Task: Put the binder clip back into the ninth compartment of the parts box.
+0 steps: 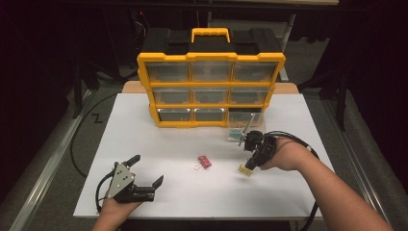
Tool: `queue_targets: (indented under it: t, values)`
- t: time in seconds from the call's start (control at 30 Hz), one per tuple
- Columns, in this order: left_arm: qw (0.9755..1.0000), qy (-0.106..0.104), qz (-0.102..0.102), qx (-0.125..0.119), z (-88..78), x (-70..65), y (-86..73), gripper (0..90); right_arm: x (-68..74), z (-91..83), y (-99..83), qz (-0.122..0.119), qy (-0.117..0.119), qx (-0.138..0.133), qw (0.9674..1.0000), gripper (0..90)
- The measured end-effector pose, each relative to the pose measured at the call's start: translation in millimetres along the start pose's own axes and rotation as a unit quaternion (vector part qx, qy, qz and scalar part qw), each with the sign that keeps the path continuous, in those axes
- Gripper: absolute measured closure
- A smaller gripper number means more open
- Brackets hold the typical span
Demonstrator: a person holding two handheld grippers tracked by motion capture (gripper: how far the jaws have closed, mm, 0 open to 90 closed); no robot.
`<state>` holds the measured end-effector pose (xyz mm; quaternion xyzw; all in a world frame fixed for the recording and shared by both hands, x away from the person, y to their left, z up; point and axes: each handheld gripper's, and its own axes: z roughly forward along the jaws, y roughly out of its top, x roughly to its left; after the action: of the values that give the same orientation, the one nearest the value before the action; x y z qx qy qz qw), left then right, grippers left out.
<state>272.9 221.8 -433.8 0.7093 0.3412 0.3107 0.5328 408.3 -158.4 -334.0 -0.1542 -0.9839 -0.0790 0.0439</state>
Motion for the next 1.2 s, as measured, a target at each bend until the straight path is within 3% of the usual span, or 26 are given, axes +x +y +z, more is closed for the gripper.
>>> queue_targets:
  t: [0.5, 1.2]
  values:
    - [1.0000, 0.000, 0.001, 0.000, 0.0, -0.2, 0.1, 0.3, -7.5, -6.7, -8.3, 0.012, -0.001, -0.001, 0.9999, 89.9]
    - [1.0000, -0.001, 0.003, 0.003, 0.2, -0.6, 0.1, 0.3, -11.6, -32.9, -8.3, 0.014, -0.023, -0.010, 0.9996, 90.0]
